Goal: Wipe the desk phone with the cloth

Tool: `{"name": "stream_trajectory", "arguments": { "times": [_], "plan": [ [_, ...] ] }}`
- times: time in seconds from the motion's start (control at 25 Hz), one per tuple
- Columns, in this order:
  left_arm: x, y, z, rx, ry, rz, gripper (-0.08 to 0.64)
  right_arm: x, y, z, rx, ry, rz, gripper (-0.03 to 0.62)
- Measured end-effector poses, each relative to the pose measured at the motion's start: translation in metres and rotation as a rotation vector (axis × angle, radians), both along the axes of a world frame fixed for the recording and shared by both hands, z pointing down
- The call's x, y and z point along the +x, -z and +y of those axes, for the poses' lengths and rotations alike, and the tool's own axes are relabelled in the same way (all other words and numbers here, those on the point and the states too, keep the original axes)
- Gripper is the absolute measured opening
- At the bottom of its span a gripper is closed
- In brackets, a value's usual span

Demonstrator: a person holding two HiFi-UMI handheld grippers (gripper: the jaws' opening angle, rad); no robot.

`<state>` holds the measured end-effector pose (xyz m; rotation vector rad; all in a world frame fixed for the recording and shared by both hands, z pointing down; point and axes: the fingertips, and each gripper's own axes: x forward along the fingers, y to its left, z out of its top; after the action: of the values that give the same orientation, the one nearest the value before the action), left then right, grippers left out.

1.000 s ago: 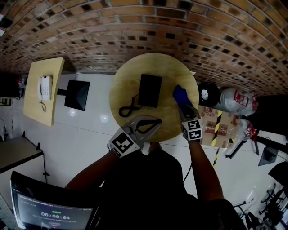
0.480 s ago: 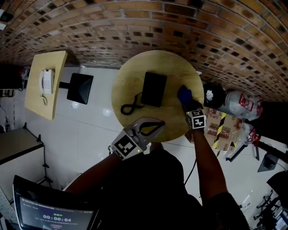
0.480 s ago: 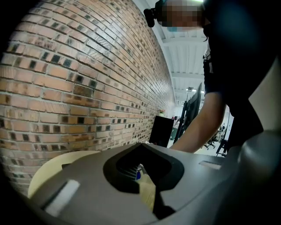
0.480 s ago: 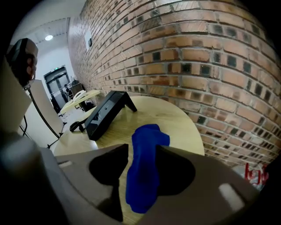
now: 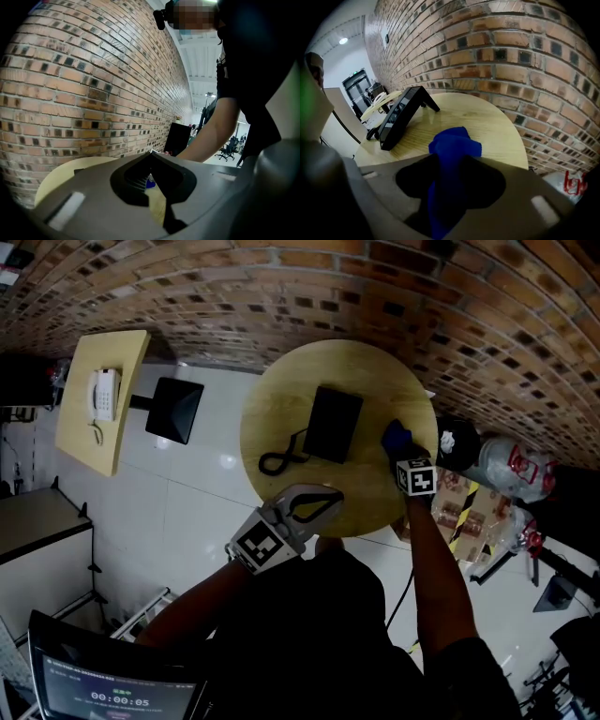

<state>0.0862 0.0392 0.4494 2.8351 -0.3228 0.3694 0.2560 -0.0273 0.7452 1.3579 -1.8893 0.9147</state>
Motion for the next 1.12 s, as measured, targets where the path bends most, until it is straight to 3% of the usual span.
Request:
{"name": "stream_trajectory", "arguments": {
  "times": [0.4,0.6,0.8,1.12],
  "plan": [
    [-0.006,-0.003,-0.006,-0.008,0.019,-0.004,0.006,-0.003,0.001,-0.002,-0.029,0.015,-0.007,0.100],
    [-0.004,-0.001,0.000,0.007,0.021,-0.009,0.006,-0.008,0.026,-0.010,0.070,0.037,-0.038,0.094],
    [-0.018,0.011,-0.010,0.017,0.043,0.012,0.006,-0.037,0.072,-0.040,0.170,0.085,-0.065,0.092],
    [-0.038,0.026,-0.019,0.047,0.095,0.039,0.006,-0.096,0.128,-0.087,0.282,0.244,-0.055,0.092]
  ]
}}
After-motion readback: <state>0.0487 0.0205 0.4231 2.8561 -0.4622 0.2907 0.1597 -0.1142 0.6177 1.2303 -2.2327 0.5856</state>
